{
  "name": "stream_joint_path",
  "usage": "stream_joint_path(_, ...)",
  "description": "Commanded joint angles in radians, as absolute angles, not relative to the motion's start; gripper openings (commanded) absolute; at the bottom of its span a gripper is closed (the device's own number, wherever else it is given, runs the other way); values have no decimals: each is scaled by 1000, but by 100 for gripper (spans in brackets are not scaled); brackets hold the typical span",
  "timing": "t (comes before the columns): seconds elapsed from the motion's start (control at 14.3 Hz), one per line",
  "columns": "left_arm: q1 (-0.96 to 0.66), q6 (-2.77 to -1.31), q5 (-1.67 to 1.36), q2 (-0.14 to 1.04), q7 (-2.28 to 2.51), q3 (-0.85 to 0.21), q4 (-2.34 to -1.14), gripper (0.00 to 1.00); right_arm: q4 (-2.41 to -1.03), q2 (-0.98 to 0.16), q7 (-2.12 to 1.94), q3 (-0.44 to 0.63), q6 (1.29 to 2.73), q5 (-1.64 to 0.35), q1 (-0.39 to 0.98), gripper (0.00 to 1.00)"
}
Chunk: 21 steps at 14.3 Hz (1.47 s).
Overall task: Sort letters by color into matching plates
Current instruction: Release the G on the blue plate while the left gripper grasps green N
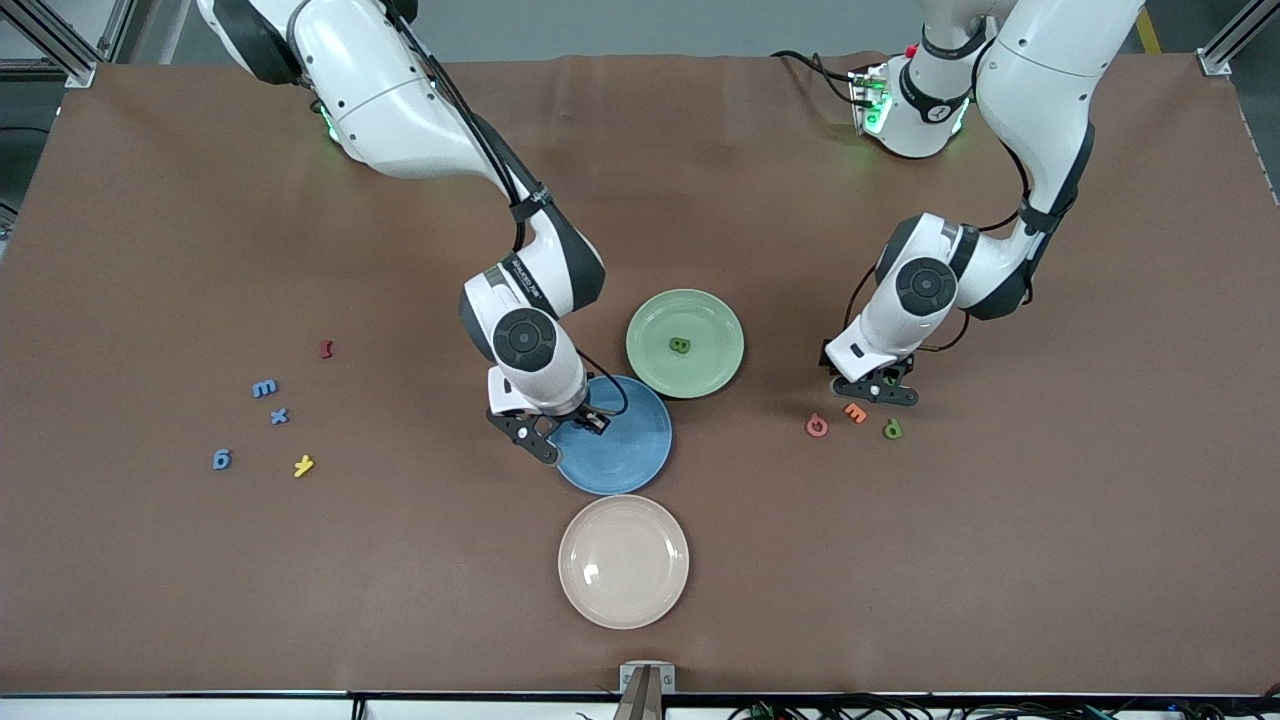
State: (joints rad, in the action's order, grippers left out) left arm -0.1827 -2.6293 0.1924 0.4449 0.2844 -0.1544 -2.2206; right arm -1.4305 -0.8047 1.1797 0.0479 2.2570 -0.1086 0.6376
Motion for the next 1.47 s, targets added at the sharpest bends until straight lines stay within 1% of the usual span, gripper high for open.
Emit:
stream_joint_path(0.0,-166,-2640,210,440,278,-158,-2233,47,-1399,-834,1209,58,2275,-92,653,3)
stream_joint_path(0.14,-166,-2640,210,440,278,-158,-2233,39,-1399,-841,1209,58,2284,-92,657,3)
stream_joint_path(0.35,-166,-2640,210,442,279,-158,-2233,29,-1399,-841,1207,58,2287,-91,657,4)
stream_joint_path(0.49,-167,-2640,210,439,294,-158,-2230,28,-1399,-844,1207,58,2289,-91,655,10)
stream_joint_path(0.56,-169,-2638,210,437,299,-160,-2230,27,-1399,-844,1201,58,2287,-91,650,34)
stream_joint_path(0.63,-172,-2637,210,433,304,-160,-2227,27,-1399,-844,1201,58,2287,-91,646,78)
stream_joint_path(0.7,-175,-2635,210,427,311,-161,-2224,27,-1399,-844,1201,60,2287,-81,653,100)
stream_joint_path(0.98,-178,-2625,209,413,399,-212,-2207,26,-1390,-842,1201,58,2286,-63,649,100)
stream_joint_path(1.26,-178,-2507,209,403,523,-296,-2148,26,-1385,-830,1184,60,2275,-63,620,100)
stream_joint_path(1.4,-184,-2496,206,408,592,-330,-2125,26,-1385,-816,1180,61,2273,-60,601,100)
